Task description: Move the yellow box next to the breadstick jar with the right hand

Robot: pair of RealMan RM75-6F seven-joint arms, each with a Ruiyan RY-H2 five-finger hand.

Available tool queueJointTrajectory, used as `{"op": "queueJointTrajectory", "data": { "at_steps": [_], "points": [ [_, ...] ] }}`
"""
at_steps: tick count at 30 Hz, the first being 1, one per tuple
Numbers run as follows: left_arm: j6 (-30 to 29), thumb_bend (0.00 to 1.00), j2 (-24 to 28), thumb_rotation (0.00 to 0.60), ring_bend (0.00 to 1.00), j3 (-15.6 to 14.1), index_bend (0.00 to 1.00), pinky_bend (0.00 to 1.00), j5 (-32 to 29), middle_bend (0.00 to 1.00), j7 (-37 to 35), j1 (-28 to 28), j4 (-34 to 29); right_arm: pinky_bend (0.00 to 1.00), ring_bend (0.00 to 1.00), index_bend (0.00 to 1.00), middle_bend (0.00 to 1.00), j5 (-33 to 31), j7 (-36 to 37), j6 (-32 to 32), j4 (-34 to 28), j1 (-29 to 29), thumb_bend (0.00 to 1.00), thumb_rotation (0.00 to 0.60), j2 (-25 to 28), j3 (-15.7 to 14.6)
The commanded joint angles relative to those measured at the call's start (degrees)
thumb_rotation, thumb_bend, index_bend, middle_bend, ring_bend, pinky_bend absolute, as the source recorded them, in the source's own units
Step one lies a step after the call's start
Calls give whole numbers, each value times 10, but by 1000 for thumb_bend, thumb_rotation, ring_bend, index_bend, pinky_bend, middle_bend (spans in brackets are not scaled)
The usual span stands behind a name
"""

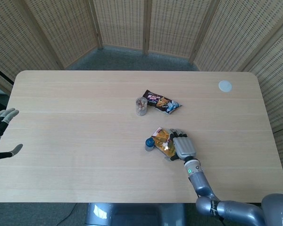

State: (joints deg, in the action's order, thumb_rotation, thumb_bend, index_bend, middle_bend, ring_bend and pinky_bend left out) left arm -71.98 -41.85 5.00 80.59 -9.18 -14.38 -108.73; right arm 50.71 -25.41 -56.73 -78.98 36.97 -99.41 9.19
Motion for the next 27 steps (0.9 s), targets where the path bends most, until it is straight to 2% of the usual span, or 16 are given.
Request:
{"op": "queueJointTrajectory", "data": {
  "at_steps": [1, 17, 27],
  "points": [
    [0, 323, 1, 600, 0, 0, 35, 0, -1, 28, 1, 0, -2, 0, 0, 0, 0, 12, 14, 12, 22, 7, 0, 501, -4, 7],
    [-1, 323, 4, 600, 0, -1, 36, 0, 0, 28, 5, 2, -9, 0, 0, 0, 0, 27, 49, 56, 91, 25, 0, 503, 23, 28],
    [-9, 322, 6, 600, 0, -3, 36, 0, 12, 28, -6, 7, -10, 0, 0, 0, 0, 24, 38, 69, 30, 23, 0, 502, 52, 12]
  ]
}}
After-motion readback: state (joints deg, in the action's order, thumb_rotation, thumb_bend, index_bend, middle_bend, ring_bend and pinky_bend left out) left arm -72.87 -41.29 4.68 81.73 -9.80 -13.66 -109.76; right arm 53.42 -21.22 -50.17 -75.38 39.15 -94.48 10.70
